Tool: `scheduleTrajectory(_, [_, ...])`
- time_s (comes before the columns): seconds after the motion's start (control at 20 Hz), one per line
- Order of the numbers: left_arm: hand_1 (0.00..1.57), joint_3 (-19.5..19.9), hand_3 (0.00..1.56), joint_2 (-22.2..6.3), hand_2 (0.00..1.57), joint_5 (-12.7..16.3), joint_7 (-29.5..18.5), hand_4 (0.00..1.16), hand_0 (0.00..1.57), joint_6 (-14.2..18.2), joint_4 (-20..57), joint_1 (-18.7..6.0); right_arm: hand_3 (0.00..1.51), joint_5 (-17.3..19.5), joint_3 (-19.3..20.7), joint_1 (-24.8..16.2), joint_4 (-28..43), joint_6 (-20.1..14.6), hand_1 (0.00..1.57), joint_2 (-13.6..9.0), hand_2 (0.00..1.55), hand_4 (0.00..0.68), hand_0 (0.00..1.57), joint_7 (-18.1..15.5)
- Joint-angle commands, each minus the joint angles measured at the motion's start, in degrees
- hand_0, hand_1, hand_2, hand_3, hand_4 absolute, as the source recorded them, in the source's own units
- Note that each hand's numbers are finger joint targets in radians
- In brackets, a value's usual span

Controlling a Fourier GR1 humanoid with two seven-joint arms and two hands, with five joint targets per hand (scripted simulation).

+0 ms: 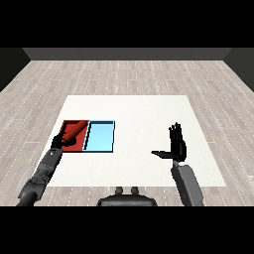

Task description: Pick the red can and put it in the red box

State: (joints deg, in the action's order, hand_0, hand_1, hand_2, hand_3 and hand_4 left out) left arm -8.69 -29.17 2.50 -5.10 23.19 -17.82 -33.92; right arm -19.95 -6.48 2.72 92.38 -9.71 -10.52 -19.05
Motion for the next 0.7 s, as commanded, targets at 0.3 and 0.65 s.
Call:
scheduleTrajectory(0.3, [0.0, -2.2, 0.0, 1.6, 0.0, -4.7, -0.1, 0.0, 0.0, -6.7, 13.9, -6.1, 0.0, 0.4, 0.5, 2.2, -6.8, 2.1, 0.0, 2.3, 0.0, 0.0, 0.0, -5.4])
scheduleTrajectory(0.65, [0.0, 15.0, 0.0, 1.0, 0.0, 12.7, -18.5, 0.0, 0.0, -11.3, 2.1, -6.4, 0.0, -1.6, 1.6, 1.5, -3.2, 3.6, 0.0, 0.8, 0.0, 0.0, 0.0, -3.5])
